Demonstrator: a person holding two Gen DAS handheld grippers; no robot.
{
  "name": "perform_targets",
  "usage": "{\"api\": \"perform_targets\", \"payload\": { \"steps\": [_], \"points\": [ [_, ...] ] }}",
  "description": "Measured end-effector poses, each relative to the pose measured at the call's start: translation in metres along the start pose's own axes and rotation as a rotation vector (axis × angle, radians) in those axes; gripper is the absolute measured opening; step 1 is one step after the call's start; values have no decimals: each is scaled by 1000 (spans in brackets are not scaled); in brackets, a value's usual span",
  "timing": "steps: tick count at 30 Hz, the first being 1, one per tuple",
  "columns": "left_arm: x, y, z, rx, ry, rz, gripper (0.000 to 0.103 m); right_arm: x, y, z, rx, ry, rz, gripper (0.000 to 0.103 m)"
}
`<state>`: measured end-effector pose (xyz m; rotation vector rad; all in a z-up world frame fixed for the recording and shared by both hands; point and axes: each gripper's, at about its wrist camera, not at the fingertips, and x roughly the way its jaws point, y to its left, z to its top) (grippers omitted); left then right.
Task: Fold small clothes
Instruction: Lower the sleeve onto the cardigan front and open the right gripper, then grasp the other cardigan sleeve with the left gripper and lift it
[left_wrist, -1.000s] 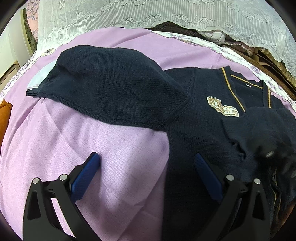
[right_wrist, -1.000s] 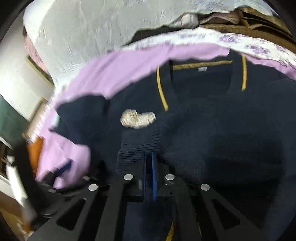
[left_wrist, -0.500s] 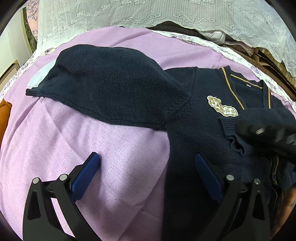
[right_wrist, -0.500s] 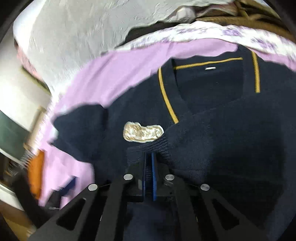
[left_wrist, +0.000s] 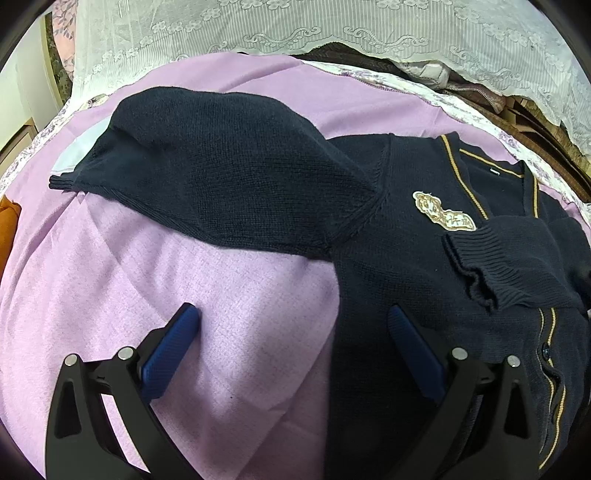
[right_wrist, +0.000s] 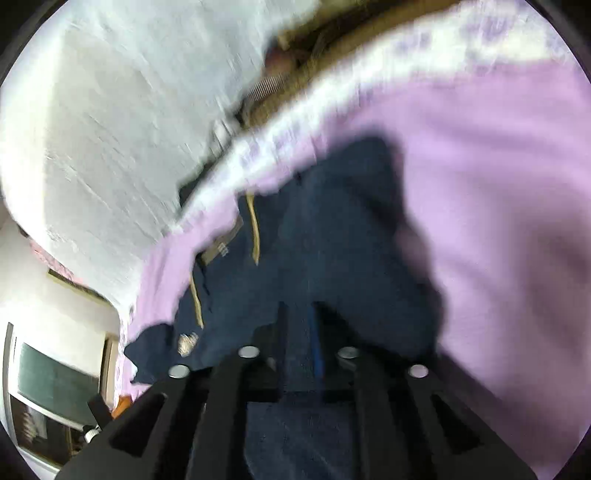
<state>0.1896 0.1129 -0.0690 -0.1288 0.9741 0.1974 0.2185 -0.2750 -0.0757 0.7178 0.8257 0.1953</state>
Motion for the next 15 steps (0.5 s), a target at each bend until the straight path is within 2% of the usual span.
{"api": "perform_targets", "payload": {
  "steps": [2, 3, 4, 5, 7, 9, 10, 11, 12, 14, 15],
  "points": [
    [0, -1, 0, 1, -1, 2, 99, -14, -3, 3, -15, -79, -55, 19],
    [0, -1, 0, 1, -1, 2, 99, -12, -9, 5, 5, -72, -52, 19],
    [0, -1, 0, 0, 0, 0, 99, -1, -17, 5, 27, -23, -61, 17],
    [0, 0, 0, 1, 1, -4, 99, 9, -23, 4, 19, 7, -53, 10],
    [-1, 4, 2, 2, 12, -27, 99, 8, -27, 0, -9, -20, -91, 0],
    [-3, 13, 7, -15, 33, -58, 99, -2, -17, -4, -25, -61, -91, 12],
    [-4, 22, 10, -40, 40, -71, 99, -8, -7, -8, -63, -93, -90, 33],
    [-5, 30, 12, -66, 43, -77, 99, -14, 4, -13, -118, -115, -90, 65],
    [-6, 44, 17, -111, 49, -85, 99, -12, 8, -18, -148, -102, -98, 73],
    [-7, 67, 25, -176, 60, -125, 99, 7, 14, -34, -237, -6, -141, 75],
    [-7, 82, 30, -208, 64, -136, 99, 5, 21, -38, -281, -33, -167, 74]
  ]
}}
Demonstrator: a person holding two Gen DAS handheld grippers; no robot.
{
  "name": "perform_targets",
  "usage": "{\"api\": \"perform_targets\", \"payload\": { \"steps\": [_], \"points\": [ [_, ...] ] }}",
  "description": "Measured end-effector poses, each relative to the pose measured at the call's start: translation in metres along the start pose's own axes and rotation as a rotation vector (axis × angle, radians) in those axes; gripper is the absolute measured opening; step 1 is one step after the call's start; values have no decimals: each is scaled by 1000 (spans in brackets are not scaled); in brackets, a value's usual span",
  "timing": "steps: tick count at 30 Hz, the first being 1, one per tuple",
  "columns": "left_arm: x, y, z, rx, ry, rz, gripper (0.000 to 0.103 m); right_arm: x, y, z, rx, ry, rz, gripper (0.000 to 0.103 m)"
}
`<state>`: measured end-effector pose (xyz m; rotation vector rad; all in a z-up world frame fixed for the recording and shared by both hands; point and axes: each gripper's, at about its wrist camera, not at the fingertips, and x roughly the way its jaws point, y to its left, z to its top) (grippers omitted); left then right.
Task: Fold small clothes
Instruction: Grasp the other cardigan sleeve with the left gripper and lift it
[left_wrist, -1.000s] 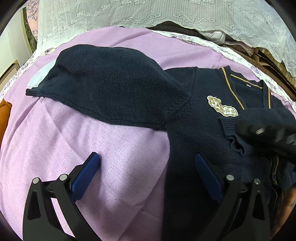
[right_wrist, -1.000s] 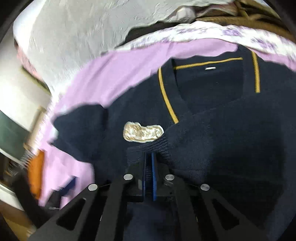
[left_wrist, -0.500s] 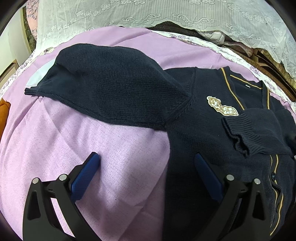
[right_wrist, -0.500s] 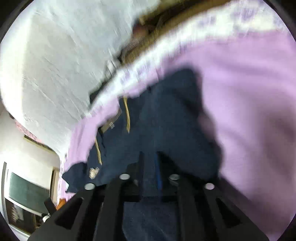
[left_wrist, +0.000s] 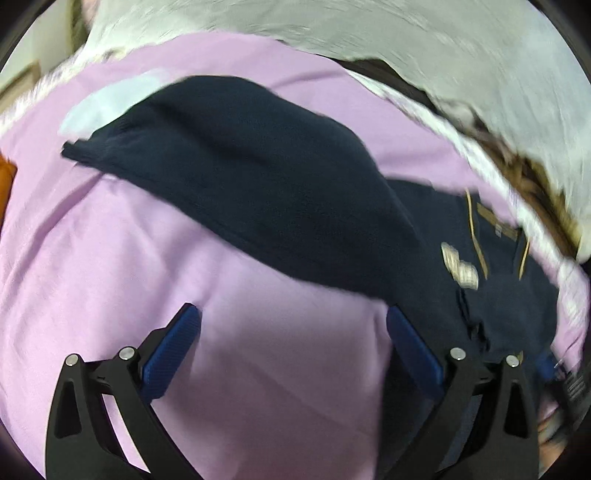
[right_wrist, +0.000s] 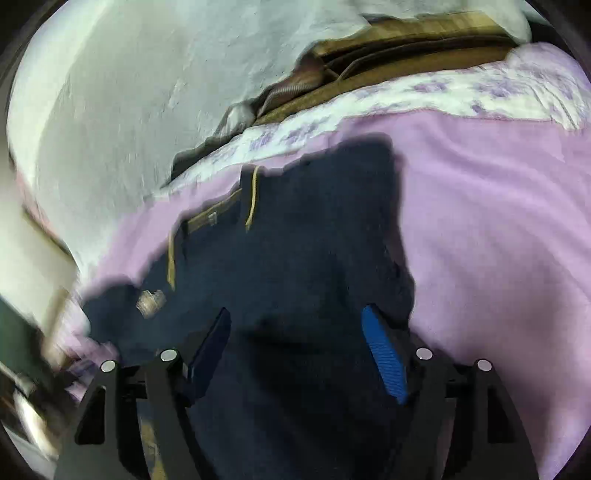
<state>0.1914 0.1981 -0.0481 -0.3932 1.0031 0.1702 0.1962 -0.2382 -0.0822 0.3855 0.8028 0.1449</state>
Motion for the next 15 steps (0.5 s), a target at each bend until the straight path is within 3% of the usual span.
{"api": "perform_targets", "payload": {
  "steps": [2, 4, 7, 11, 15],
  "points": [
    [-4, 24, 13, -46, -5, -9, 99, -16, 5, -4, -2, -33, -32, 74],
    [-6, 50, 24, -132, 10, -143, 99, -31, 2, -6, 15, -76, -10, 74],
    [-6, 70, 39, -206, 3, -252, 99, -57, -6, -23, 46, -124, 34, 74],
    [5, 83, 58, -237, -37, -311, 99, -63, -15, -39, 80, -115, 48, 74],
    [18, 113, 75, -372, -80, -437, 98, -54, -29, -41, 163, -79, 95, 73]
  ]
}}
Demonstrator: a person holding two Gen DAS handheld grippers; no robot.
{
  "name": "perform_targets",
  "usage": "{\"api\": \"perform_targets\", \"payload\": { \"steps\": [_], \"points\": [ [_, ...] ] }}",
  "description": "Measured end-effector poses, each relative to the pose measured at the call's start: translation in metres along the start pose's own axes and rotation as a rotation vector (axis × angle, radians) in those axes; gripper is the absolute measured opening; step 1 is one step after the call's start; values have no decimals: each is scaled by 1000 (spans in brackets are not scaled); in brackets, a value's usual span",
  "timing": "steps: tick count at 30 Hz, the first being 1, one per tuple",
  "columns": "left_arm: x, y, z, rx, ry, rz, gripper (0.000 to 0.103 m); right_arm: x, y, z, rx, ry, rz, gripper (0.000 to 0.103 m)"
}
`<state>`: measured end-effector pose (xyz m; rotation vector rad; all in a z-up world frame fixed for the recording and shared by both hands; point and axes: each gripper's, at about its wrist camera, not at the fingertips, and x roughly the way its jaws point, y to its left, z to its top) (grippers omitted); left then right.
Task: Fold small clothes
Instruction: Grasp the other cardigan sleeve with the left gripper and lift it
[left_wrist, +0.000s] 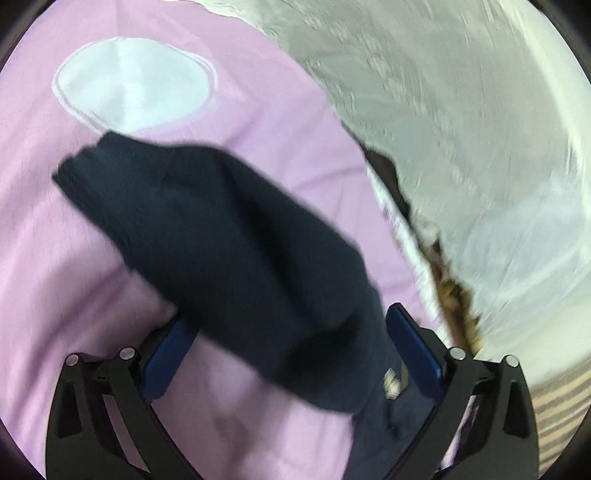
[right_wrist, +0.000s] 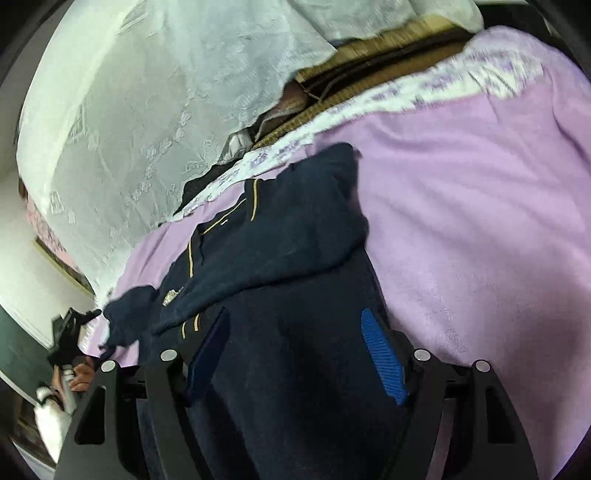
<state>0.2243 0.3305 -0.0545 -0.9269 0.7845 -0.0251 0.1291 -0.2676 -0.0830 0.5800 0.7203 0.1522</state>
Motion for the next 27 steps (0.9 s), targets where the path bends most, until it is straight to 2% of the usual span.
{"api": "perform_targets", "payload": {
  "steps": [1, 2, 3, 4, 5, 6, 9, 12, 19, 24, 27],
  "points": [
    [-2, 5, 6, -22, -19, -12, 98, 0, -2, 1, 12, -3, 12, 73],
    [-3, 14, 12, -52, -49, -11, 93, 2, -1, 0, 13, 0, 14, 74],
    [-4, 20, 14, -73, -62, -2, 76, 1, -1, -1, 11, 4, 13, 74],
    [-4, 28, 16, -110, -68, 20, 68, 3, -1, -2, 8, 7, 9, 74],
    [-2, 36, 16, -152, -65, 29, 51, 4, 0, -2, 4, 8, 7, 74],
    [-3, 41, 17, -172, -66, 29, 40, 4, 1, -2, 3, 10, 7, 74],
    [-3, 55, 14, -225, -80, 19, 21, 5, 0, -2, 6, 15, 12, 75],
    [-1, 57, 11, -211, -85, 34, 18, 6, 0, -1, 4, 17, 13, 76],
    [-20, 38, 0, -76, -139, 101, 11, 6, 1, -1, 8, 13, 20, 77],
    [-41, 2, -12, 78, -199, 168, 10, 6, -2, 0, 27, 9, 37, 77],
    [-41, -19, -19, 155, -198, 201, 10, 6, -3, 0, 36, 3, 44, 77]
  ]
}}
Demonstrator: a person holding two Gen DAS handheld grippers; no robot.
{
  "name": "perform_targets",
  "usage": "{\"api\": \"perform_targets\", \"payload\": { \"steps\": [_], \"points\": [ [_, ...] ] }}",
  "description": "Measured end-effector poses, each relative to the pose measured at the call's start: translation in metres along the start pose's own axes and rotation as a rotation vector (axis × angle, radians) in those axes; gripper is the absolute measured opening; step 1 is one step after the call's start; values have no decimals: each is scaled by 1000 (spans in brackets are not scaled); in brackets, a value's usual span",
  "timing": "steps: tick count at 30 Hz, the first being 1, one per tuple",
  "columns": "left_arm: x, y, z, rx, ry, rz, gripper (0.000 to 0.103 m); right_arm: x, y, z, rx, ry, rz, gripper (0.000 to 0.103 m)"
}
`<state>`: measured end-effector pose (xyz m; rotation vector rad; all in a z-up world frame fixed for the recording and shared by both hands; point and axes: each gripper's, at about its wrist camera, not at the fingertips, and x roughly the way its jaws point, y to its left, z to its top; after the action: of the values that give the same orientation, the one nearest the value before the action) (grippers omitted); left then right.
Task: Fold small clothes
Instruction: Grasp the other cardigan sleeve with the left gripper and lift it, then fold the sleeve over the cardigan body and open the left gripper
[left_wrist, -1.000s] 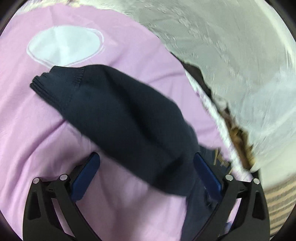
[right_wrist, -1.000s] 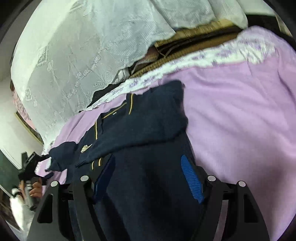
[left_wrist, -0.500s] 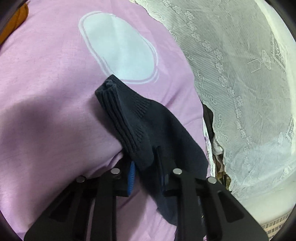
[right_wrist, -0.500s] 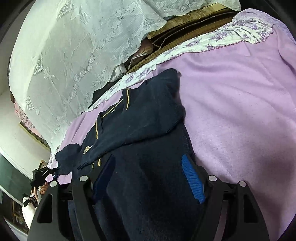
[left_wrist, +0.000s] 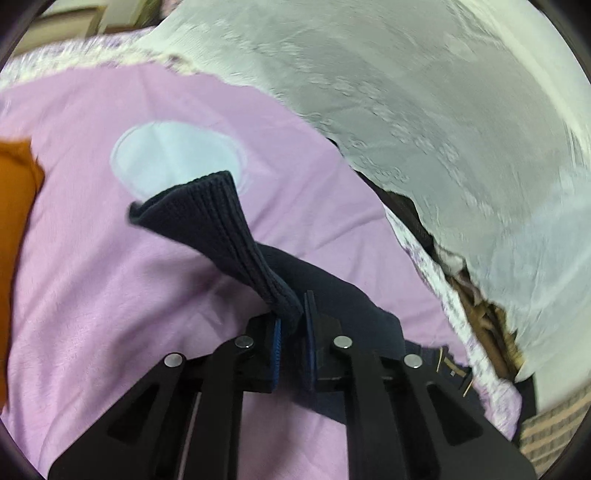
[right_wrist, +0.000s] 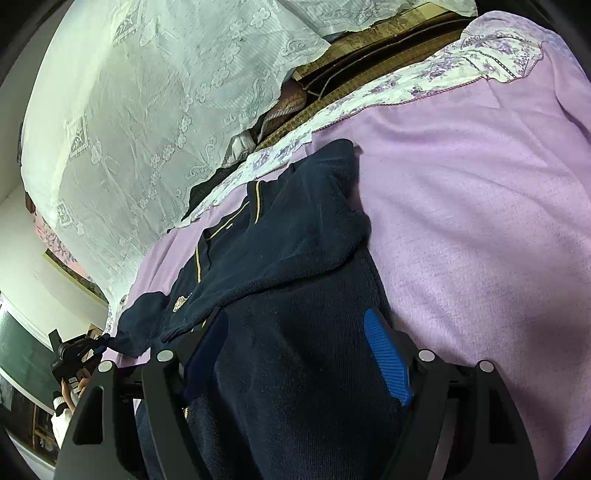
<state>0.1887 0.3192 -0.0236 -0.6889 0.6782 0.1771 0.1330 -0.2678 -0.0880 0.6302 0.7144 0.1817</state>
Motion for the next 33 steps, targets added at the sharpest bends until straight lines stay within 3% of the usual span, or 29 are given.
{"api": "perform_targets", "payload": {
  "steps": [7, 12, 16, 21, 33],
  "points": [
    [-13, -35, -6, 124, -2, 42, 7, -19, -14, 5, 99, -113, 11, 74],
    [-30, -65, -11, 226, -29, 53, 7, -40, -50, 15, 275, -227, -38, 76],
    [-41, -97, -17, 307, -43, 45, 7, -34, -64, 22, 314, -193, -45, 77],
    [-49, -133, -31, 377, -45, 8, 6, -22, -44, 23, 193, -156, -125, 85],
    [-44, -222, -86, 541, -20, -79, 6, -22, -44, 21, 194, -153, -126, 87]
  ]
}}
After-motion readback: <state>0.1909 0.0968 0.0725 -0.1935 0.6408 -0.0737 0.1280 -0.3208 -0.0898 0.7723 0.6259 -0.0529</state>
